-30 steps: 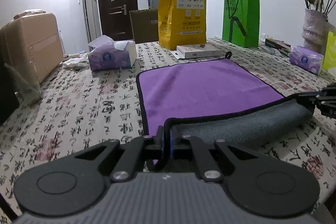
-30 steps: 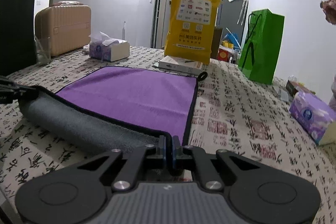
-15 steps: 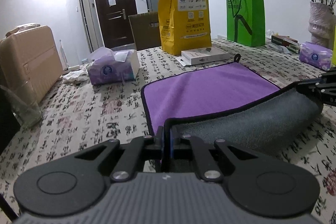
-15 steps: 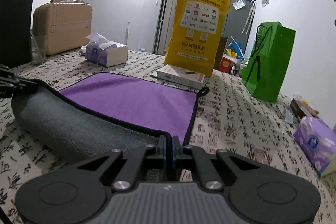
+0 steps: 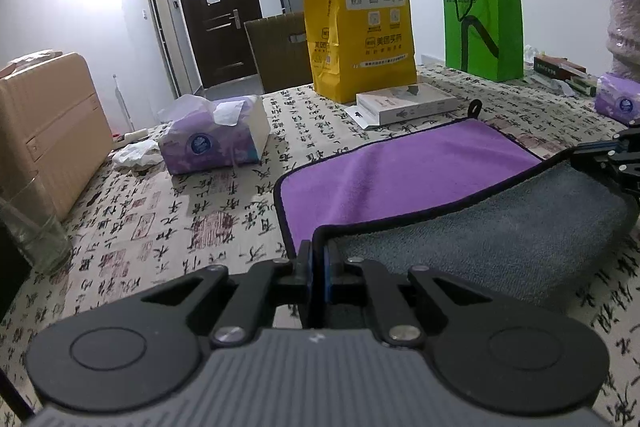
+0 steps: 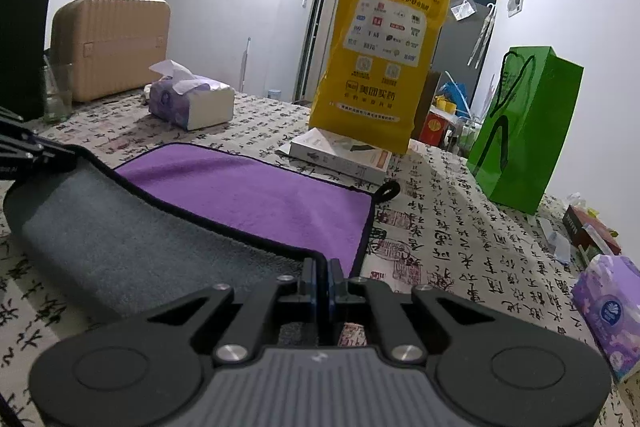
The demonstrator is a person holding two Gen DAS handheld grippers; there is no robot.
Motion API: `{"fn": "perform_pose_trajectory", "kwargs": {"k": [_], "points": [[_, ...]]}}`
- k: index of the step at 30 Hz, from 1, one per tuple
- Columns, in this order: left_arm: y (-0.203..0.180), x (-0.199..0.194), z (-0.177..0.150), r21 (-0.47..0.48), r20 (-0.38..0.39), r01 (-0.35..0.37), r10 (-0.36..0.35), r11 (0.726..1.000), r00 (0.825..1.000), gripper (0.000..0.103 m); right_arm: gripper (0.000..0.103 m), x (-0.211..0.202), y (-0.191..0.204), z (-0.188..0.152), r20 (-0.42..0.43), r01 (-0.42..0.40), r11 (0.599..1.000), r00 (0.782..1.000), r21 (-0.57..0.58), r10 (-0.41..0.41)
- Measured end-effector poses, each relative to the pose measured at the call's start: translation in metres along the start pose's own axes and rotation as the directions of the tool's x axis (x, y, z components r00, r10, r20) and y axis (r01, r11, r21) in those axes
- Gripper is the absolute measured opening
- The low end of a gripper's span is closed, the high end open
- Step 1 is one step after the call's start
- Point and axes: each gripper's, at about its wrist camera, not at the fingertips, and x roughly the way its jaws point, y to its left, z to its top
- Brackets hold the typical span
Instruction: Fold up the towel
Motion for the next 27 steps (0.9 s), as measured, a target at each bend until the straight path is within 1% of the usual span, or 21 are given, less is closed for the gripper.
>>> {"fn": "perform_pose_trajectory", "kwargs": {"k": [6, 10, 17, 22, 27], "points": [[0.006, 0.019, 0.016, -0.008, -0.016, 0.004, -0.004, 1.000, 1.000, 0.006, 0.005, 0.016, -0.010, 0.010, -0.004, -0.002, 1.000, 1.000, 0.012, 0.002], [0.008, 0.032, 0.025, 0.012, 0.003, -0.004, 0.004, 1.000, 1.000, 0.006, 0.005, 0.027, -0.014, 0.020, 0.007, 0.005, 1.000, 1.000, 0.000, -0.005], [0.016, 0.065, 0.040, 0.040, -0.006, -0.013, 0.013, 0.999, 1.000, 0.006, 0.005, 0.055, -0.021, 0.036, 0.012, 0.015, 0.999, 1.000, -0.033, -0.014], [0.027, 0.091, 0.050, 0.026, -0.039, 0.001, 0.000, 1.000, 0.999, 0.006, 0.005, 0.077, -0.025, 0.047, 0.007, 0.012, 0.999, 1.000, -0.035, -0.011], [0.036, 0.113, 0.057, -0.003, -0.070, 0.015, -0.015, 1.000, 0.997, 0.006, 0.005, 0.100, -0.034, 0.057, -0.013, -0.004, 1.000, 1.000, -0.011, 0.004]]}}
